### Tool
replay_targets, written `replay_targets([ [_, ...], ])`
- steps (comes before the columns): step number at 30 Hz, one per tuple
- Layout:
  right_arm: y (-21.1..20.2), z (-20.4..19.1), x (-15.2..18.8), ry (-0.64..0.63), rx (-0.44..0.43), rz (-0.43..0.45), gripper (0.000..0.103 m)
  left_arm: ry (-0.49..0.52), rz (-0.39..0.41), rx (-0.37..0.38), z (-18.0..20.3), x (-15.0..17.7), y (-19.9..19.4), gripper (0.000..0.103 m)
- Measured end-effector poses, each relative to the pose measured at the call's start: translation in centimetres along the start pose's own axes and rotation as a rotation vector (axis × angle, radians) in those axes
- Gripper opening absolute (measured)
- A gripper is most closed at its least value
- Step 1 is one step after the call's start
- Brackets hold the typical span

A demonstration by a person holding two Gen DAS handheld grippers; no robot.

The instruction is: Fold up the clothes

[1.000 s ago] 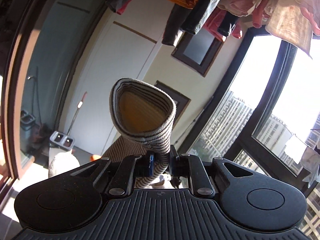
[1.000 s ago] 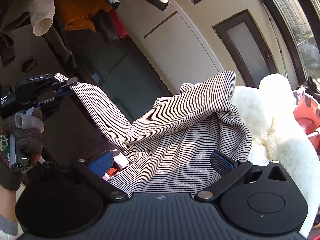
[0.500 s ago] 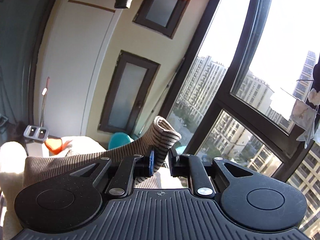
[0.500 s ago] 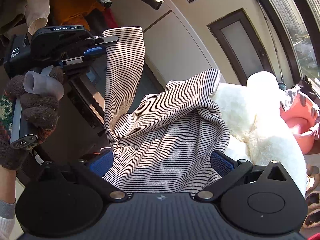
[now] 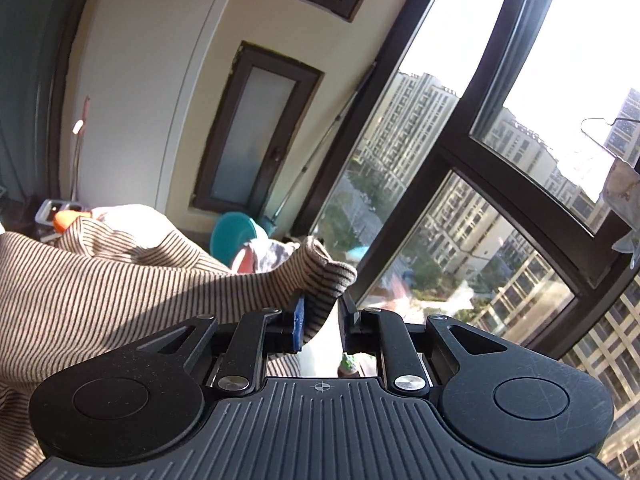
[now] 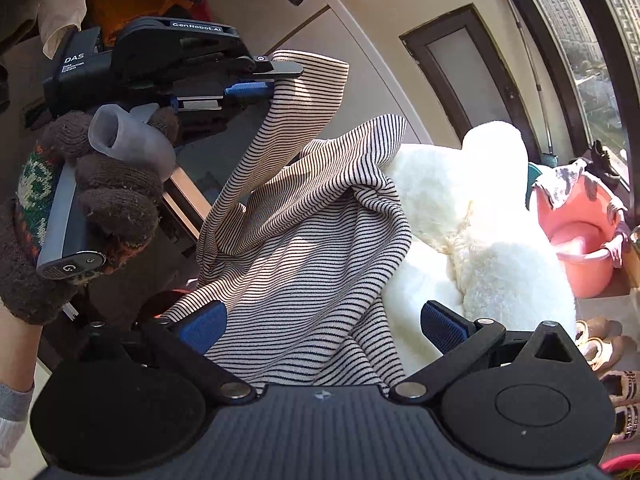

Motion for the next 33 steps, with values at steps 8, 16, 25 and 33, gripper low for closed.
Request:
replay_targets([
  [8, 0.6, 0.5, 1.1, 0.02, -0.007, -0.037, 0.103, -0.077, 0.022, 0.043, -1.1, 1.0, 0.7, 0.047],
  [16, 0.0, 0.3, 0.0, -0.055, 0.012, 0.082, 0.103, 0.049, 0.092, -0.127, -5.4, 1.9, -6.0, 0.08],
  [25, 1.9, -0.5, -3.2, -0.088, 0.009, 0.095, 0.071, 0.065, 0.064, -0.222, -8.9, 7.6, -10.9, 0.094],
  [33, 3.5, -2.3, -1.3, -0.109, 0.043, 0.01, 0.056, 0.0, 0.041, -0.24, -12.7, 10.5, -16.6, 0.097],
])
Point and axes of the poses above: each gripper's, at about its wrist camera, not at the fingertips, and y roughly the way its jaws point, z to its right, x to its underside, the point moved 8 cm from there along y, roughly the way its jaws point, and after that the axes turned 11 degrees about x, right-handed, at the moved point
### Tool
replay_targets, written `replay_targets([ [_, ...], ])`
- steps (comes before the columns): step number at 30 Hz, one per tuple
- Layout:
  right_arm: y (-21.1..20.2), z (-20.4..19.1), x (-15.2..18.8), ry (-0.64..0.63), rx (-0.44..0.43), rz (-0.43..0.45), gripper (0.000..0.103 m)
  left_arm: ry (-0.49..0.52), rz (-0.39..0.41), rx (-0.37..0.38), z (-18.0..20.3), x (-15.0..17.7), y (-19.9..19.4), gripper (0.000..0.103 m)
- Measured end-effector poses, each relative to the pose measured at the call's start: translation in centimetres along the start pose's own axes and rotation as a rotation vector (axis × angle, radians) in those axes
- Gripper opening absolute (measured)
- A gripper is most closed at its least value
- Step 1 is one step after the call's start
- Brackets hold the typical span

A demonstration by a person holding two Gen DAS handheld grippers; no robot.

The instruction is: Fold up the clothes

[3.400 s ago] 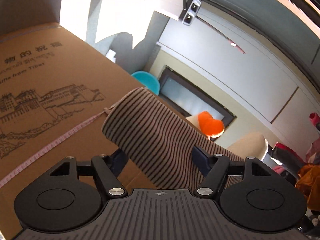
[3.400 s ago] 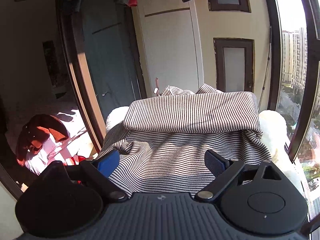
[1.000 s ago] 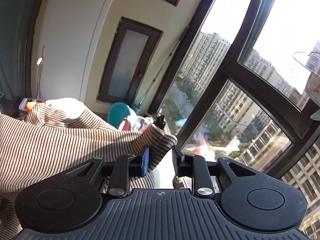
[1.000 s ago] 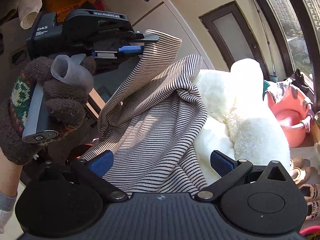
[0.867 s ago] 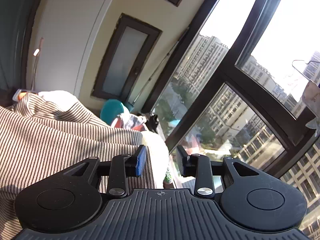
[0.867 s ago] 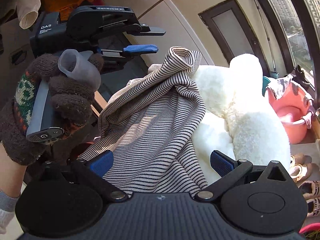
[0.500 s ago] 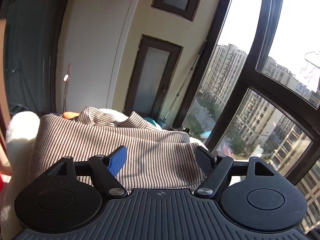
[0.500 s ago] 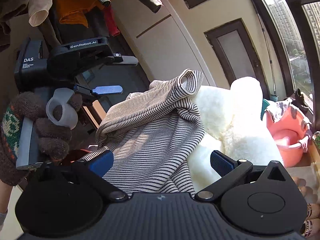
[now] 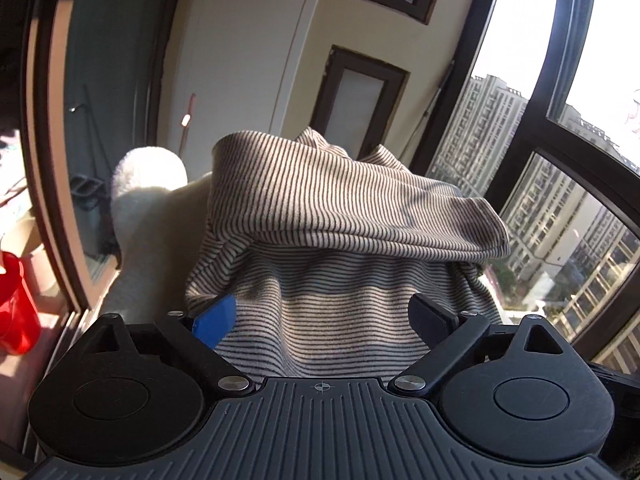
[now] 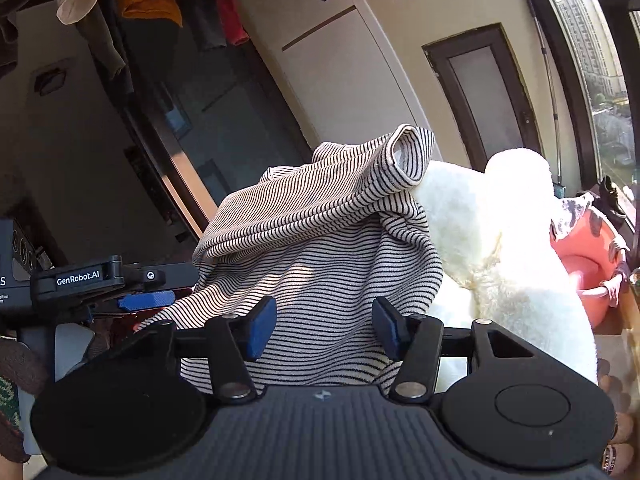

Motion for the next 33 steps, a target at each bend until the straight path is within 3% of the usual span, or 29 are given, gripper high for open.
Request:
replay_targets([
  [7, 1.2, -1.2, 1.7, -0.03, 0.127, -0.034, 0.064, -0.081, -0.056, 0.054, -4.0, 2.5, -3.6, 0.099],
  [13, 2.4, -3.4, 3.3, -0.154, 0.256, -0.014, 0.081, -0.126, -0.135, 0.21, -5.2, 4.6, -4.1, 0.099],
  [18, 2.8, -3.4, 3.4, -0.144, 0.274, -0.016, 0.083, -0.122, -0.156, 0.264, -4.5, 6.2, -3.9, 0.099],
  [23, 3.1, -2.9, 3.3, -0.127, 0.237, -0.024, 0.087, -0.087, -0.113, 0.229, -3.9, 7.1, -3.8, 0.097],
  [28, 3.1, -2.7, 3.4, -0.129, 0.2, -0.026, 0.091, -0.027, -0.069, 0.167, -2.5, 7.6, -4.4, 0.074],
  [33, 3.2, -2.8, 3.4, -0.138, 0.163, -0.035, 0.096, -0.017, -0.056, 0.12, -2.2, 7.7, -5.1, 0.07],
])
Point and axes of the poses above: each gripper's, at about its wrist camera, not at the fingertips, and y roughly the way its jaws point, z to its right, x to its underside, the point moved 8 cm from there along y, roughly the way its jaws point, and after that the axes turned 11 degrees about x, right-handed, at the moved point
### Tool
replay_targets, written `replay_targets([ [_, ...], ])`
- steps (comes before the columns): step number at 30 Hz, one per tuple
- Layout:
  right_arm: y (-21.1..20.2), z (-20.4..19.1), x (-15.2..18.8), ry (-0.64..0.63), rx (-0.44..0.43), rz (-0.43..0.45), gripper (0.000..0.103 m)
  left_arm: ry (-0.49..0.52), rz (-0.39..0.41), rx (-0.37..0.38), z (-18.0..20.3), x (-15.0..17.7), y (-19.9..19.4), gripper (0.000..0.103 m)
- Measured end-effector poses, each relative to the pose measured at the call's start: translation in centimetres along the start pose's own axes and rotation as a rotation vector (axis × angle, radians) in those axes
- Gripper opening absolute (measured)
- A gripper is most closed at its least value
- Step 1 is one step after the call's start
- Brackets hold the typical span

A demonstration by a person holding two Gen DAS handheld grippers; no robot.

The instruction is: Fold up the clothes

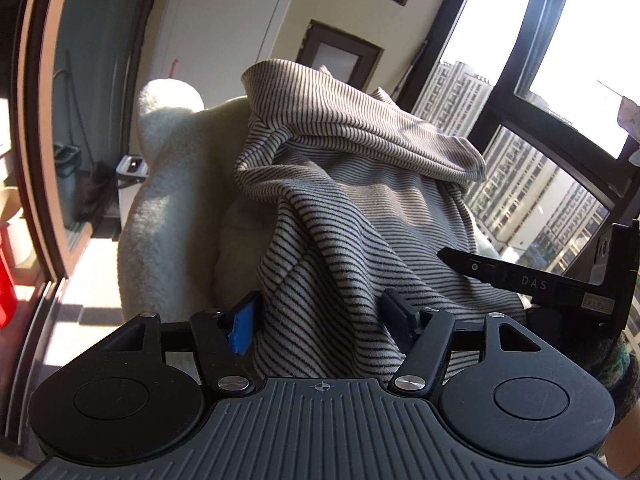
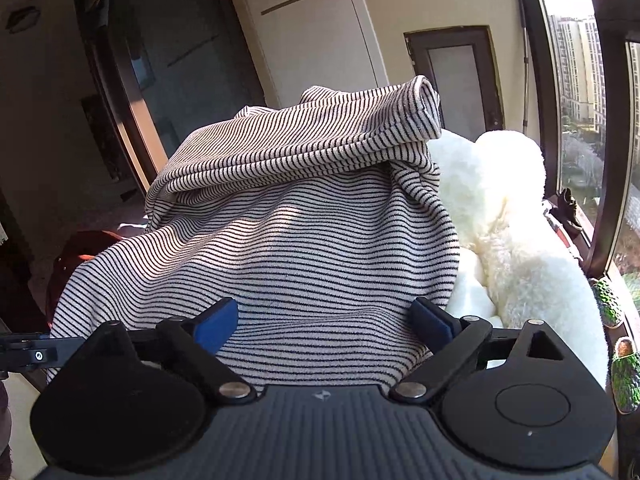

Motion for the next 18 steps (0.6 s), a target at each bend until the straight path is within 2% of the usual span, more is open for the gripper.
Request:
replay_targets([
  [5, 0.03, -0.37, 0.04, -0.028, -0.012, -0.004, 0.099, -0.04, 0.013, -0.027, -0.2, 0.15, -0.16, 0.072],
  [12, -0.22, -0.1, 0.1, -0.03, -0.043, -0.01, 0.101, -0.027, 0.015, -0.073, 0.11, 0.16, 0.17, 0.072],
  [18, -0.37, 0.08, 0.16, -0.017, -0.072, -0.003, 0.103, -0.018, 0.008, -0.098, 0.5, 0.08, 0.14, 0.066],
])
Point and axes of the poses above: each gripper's, at about its wrist camera, not at the fingertips, and y roughly the way its jaws point, z to its right, x to its underside, the point moved 8 cm from there along y, roughly the way its jaws point, and after that the axes turned 11 degrees about x, right-handed, at the moved point
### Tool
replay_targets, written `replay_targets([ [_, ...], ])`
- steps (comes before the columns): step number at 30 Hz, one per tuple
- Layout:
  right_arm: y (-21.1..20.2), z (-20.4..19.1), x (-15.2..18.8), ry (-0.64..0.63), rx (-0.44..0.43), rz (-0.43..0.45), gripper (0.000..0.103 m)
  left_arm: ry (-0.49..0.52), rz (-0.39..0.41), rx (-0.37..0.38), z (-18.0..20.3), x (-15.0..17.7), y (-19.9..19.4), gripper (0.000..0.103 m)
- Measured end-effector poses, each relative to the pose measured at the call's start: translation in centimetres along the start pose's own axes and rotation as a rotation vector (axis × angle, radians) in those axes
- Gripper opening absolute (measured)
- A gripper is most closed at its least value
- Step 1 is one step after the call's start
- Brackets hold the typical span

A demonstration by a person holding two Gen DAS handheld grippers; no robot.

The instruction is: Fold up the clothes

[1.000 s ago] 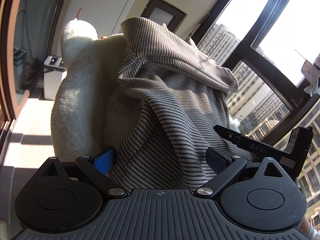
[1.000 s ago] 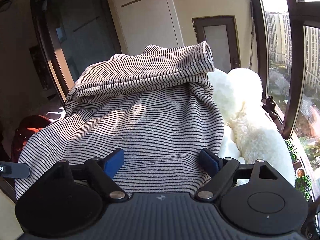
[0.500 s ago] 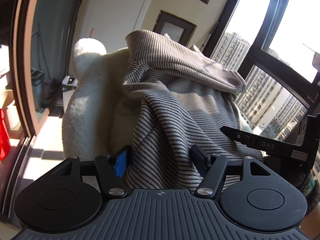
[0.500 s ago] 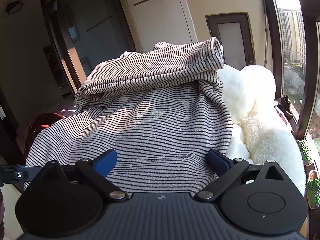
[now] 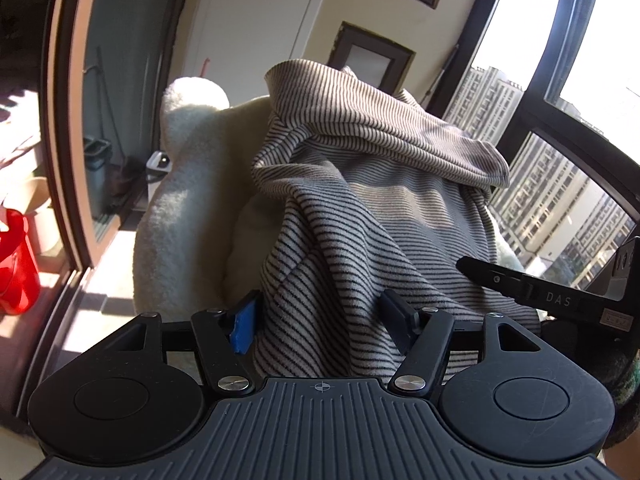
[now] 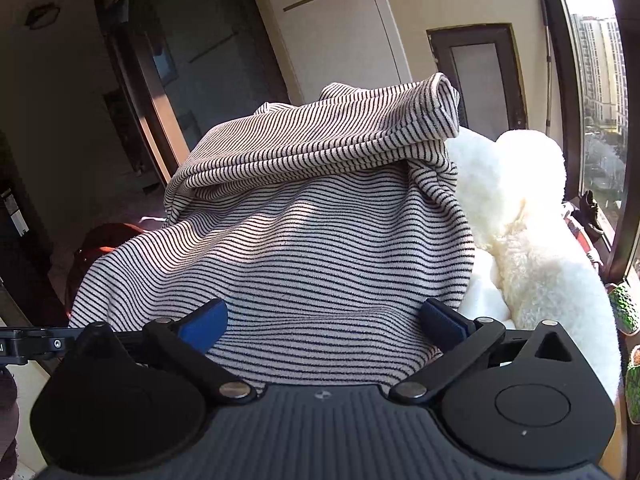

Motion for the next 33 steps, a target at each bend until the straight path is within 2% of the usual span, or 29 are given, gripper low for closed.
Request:
replay_targets([
  [5, 0.0, -0.1, 0.1, 0.004, -0.003, 0.009, 0.103, 0.044, 0.0, -0.019, 0.5, 0.2, -0.4, 0.061],
  [12, -0.1, -0.3, 0.0, 0.002, 0.03, 0.005, 0.103, 0.033, -0.003, 0.039, -0.2, 0.0, -0.3, 0.059],
  [16, 0.1, -0.5, -0.2, 0.0, 0.062, -0.017, 0.103, 0.046, -0.022, 0.082, -0.4, -0.5, -0.4, 0.042],
  [21, 0.6, -0.9, -0.4, -0.007, 0.091, -0.032, 0.103, 0.08, -0.045, 0.106, -0.2, -0.6, -1.4, 0.03],
  [25, 0.7, -1.0, -0.3, -0.007, 0.095, -0.028, 0.103, 0.056, -0.038, 0.128, -0.4, -0.9, -2.6, 0.021],
  [28, 0.7, -1.0, -0.2, -0.007, 0.098, -0.025, 0.103, 0.051, -0.007, 0.119, -0.3, -1.2, -4.0, 0.02],
  [33, 0.7, -1.1, -0.1, -0.012, 0.105, -0.018, 0.103, 0.064, 0.036, 0.062, -0.5, -0.9, -5.9, 0.017],
])
Point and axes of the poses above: each gripper's, at about its wrist camera, not at the fingertips, and y roughly the way its jaws point, z to its right, x to its underside, the point moved 8 cm from there along y, roughly the way its jaws point, and after that the axes turned 11 degrees about x, right-handed, at the moved point
